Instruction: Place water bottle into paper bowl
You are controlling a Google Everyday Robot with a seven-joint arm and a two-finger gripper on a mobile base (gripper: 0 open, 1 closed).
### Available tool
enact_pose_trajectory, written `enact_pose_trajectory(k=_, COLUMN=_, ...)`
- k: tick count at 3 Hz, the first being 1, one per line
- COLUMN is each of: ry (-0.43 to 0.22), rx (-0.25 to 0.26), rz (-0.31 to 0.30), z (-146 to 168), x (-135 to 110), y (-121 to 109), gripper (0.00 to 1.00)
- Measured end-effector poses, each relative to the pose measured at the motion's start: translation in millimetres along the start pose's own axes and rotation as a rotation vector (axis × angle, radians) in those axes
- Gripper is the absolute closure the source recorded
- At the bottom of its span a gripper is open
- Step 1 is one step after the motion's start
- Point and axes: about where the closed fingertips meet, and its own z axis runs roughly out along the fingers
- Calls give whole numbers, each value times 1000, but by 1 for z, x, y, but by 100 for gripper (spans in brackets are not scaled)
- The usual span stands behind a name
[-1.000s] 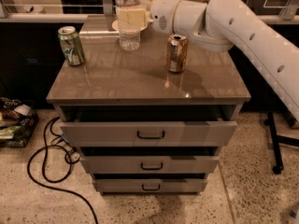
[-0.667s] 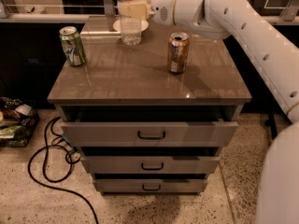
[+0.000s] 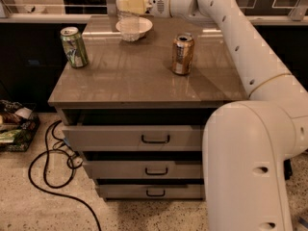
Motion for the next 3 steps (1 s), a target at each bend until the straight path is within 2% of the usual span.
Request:
enact_pose_trajectory(k=1, ry=-36, rx=34, rz=33, z=8, x=-9, y=-19, gripper=100)
enact_pose_trajectory(k=2, ry=-83, rx=114, rz=88, z=8, x=-14, y=-45, gripper=100)
enact_pose_trajectory(k=3, ry=-83, rx=114, rz=88, z=8, x=-14, y=-45, gripper=100)
